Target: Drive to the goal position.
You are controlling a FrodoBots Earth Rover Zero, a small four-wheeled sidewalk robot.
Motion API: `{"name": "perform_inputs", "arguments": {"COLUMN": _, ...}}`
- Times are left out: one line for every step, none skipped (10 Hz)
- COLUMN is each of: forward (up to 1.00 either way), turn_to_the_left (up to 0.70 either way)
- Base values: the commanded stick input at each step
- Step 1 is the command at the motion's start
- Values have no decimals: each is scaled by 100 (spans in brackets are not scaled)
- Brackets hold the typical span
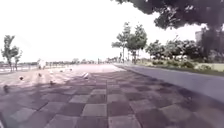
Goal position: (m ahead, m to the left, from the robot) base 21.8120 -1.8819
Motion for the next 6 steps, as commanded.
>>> {"name": "perform_inputs", "arguments": {"forward": 85, "turn_to_the_left": 0}}
{"name": "perform_inputs", "arguments": {"forward": 85, "turn_to_the_left": 0}}
{"name": "perform_inputs", "arguments": {"forward": 85, "turn_to_the_left": 0}}
{"name": "perform_inputs", "arguments": {"forward": 85, "turn_to_the_left": 0}}
{"name": "perform_inputs", "arguments": {"forward": 85, "turn_to_the_left": 0}}
{"name": "perform_inputs", "arguments": {"forward": 85, "turn_to_the_left": 0}}
